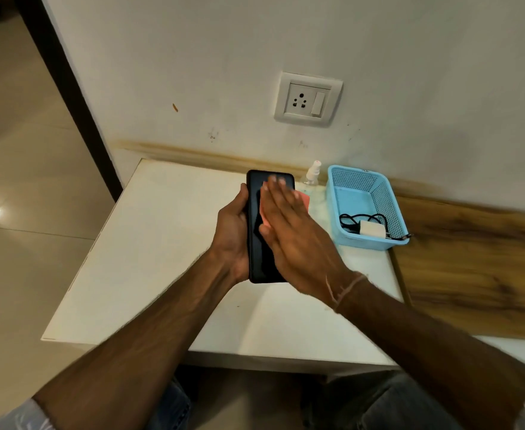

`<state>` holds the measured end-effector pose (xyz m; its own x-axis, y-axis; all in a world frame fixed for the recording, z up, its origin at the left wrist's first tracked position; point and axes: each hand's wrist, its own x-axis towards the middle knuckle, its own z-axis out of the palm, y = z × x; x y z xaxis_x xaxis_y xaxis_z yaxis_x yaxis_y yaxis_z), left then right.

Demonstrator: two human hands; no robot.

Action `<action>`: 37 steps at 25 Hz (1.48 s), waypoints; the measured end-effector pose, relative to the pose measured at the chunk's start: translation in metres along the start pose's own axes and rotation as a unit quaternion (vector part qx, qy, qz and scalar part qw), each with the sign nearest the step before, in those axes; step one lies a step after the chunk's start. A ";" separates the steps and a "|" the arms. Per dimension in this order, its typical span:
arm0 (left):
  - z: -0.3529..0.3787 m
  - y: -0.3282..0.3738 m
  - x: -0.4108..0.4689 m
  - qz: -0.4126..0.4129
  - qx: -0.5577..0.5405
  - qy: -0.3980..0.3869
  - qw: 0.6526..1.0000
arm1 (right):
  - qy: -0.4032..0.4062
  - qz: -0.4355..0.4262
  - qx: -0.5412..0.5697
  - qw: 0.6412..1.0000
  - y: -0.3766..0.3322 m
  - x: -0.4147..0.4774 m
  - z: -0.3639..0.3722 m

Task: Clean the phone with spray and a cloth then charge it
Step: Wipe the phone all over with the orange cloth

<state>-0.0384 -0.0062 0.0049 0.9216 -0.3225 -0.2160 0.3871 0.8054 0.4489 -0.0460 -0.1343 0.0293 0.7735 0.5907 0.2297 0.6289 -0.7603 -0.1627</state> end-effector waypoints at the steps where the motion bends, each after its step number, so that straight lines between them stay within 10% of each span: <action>1: -0.001 -0.001 0.000 0.003 -0.003 -0.002 1.000 | 0.008 0.031 0.014 0.999 -0.001 0.015 -0.001; 13: -0.010 0.003 0.006 -0.011 0.013 0.016 1.000 | -0.047 -0.100 -0.044 0.993 -0.009 -0.066 0.017; 21: -0.006 -0.002 0.006 -0.012 0.022 0.015 1.000 | 0.031 0.076 0.032 0.996 0.005 0.029 0.010; 30: -0.012 0.007 0.006 -0.019 0.042 0.020 0.999 | -0.055 -0.141 -0.031 0.988 0.001 -0.073 0.025; 37: -0.003 -0.007 0.006 -0.035 0.035 0.010 0.999 | 0.024 0.048 0.032 0.998 0.016 0.024 0.004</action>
<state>-0.0360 -0.0117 -0.0022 0.8921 -0.3659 -0.2651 0.4515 0.7442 0.4922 -0.0167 -0.1314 0.0287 0.8271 0.5009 0.2548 0.5565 -0.7934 -0.2467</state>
